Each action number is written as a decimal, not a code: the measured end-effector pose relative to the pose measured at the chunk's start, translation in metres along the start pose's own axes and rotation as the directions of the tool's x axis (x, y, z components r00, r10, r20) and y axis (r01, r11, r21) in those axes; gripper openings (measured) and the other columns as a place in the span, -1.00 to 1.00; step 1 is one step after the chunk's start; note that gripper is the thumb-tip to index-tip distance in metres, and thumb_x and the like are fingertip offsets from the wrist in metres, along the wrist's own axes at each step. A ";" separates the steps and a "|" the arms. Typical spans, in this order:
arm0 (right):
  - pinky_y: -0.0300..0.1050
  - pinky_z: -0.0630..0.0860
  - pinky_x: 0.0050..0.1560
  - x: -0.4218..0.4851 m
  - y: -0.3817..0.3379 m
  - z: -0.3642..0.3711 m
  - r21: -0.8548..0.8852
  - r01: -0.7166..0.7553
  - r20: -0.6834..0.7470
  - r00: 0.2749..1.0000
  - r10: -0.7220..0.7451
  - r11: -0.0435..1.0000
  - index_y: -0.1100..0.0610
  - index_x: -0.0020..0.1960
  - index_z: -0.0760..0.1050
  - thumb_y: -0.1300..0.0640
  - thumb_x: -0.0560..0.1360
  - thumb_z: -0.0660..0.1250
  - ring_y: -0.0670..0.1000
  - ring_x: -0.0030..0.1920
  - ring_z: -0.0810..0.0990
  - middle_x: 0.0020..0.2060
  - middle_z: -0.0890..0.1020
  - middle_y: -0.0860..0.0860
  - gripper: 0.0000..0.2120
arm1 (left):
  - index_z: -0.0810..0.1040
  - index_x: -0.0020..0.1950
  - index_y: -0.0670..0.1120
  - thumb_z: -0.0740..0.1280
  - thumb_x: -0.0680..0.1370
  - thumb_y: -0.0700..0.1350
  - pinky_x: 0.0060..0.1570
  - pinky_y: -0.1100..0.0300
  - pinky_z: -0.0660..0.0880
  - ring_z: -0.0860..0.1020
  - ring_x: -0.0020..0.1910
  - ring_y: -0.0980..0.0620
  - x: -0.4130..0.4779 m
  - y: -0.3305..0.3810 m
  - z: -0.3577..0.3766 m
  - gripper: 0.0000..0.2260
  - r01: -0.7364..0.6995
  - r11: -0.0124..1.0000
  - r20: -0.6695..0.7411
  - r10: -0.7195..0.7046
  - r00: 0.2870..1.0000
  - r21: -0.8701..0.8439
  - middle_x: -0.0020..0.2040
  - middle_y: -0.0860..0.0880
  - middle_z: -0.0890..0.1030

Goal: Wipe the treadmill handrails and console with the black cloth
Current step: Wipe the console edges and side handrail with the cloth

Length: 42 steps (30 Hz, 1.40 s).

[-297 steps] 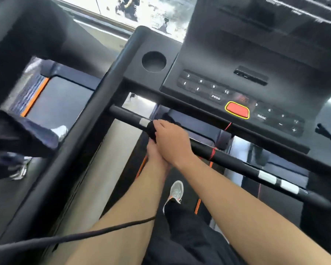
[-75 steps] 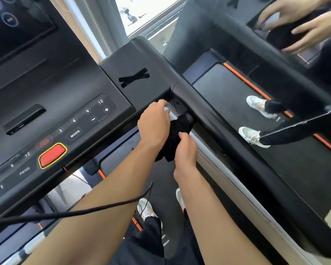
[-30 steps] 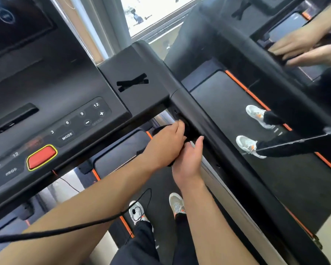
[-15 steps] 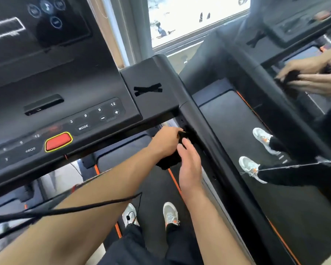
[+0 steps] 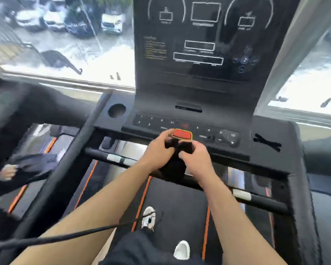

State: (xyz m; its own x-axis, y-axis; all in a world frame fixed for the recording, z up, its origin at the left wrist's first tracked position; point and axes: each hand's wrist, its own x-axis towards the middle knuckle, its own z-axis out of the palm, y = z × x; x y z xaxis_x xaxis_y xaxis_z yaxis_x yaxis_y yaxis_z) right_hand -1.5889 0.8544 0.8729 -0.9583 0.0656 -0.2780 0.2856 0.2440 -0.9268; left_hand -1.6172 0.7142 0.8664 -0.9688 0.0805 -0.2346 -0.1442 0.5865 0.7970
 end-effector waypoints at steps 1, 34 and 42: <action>-0.16 0.50 0.11 0.005 -0.012 0.014 -0.084 0.036 0.056 0.998 -0.032 0.996 0.08 0.09 0.62 0.34 0.40 0.35 -0.03 0.04 0.60 -0.03 0.65 -0.08 -0.68 | 0.54 0.31 0.14 0.30 0.46 -0.26 0.20 0.27 0.41 0.56 0.13 0.13 -0.001 -0.010 -0.019 -0.53 0.030 0.999 -0.025 -0.030 0.999 0.035 0.11 0.11 0.65; 0.07 0.40 0.17 0.181 -0.118 0.258 -0.852 0.386 0.323 0.919 -0.225 0.353 0.00 0.21 0.55 -0.14 0.51 0.16 0.13 0.22 0.49 0.17 0.58 0.03 -0.61 | 0.68 -0.11 -0.01 0.24 0.56 0.14 -0.15 0.11 0.45 0.58 -0.04 -0.08 0.171 -0.156 -0.266 -0.69 0.045 0.782 -0.121 0.039 0.992 0.622 -0.08 -0.04 0.61; 0.08 -0.16 0.58 0.231 -0.070 0.293 -0.912 0.268 0.273 0.962 -0.027 0.310 0.28 0.58 -0.29 0.05 0.61 -0.02 0.16 0.59 -0.29 0.58 -0.30 0.20 -0.30 | -0.04 0.63 -0.08 -0.07 0.69 0.03 0.56 -0.05 -0.03 -0.07 0.61 -0.04 0.235 -0.196 -0.210 -0.49 -0.159 0.620 0.041 0.199 0.979 0.769 0.64 -0.04 -0.06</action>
State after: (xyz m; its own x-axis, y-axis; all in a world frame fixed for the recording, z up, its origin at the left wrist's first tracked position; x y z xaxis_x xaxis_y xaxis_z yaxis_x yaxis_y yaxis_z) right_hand -1.8284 0.5687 0.7990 -0.9274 -0.2081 -0.3109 -0.1749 0.9758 -0.1314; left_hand -1.8590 0.4491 0.7718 -0.9688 0.2293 -0.0938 0.2196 0.9701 0.1032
